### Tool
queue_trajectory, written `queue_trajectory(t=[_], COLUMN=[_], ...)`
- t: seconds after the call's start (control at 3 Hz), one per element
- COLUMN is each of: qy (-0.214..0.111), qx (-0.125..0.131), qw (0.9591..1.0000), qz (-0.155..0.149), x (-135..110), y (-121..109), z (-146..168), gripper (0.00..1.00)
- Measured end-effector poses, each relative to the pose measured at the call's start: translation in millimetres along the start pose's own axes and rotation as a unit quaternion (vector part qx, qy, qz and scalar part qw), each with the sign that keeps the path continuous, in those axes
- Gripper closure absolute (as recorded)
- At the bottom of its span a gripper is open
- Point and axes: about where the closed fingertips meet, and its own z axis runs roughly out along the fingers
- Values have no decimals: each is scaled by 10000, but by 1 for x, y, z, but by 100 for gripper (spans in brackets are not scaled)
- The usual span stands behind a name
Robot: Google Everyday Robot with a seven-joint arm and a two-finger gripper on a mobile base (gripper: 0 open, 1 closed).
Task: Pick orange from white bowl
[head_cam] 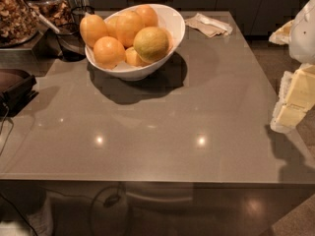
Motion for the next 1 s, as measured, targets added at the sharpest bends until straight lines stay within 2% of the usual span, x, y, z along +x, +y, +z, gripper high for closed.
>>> queue_trajectory(t=[0.33, 0.67, 1.0], qy=[1, 79, 385], qx=[0, 29, -114], qw=[10000, 9999, 9992], qz=[1, 129, 66], x=[0, -6, -39], y=[0, -2, 4], z=[0, -2, 6], gripper=[0, 0, 0])
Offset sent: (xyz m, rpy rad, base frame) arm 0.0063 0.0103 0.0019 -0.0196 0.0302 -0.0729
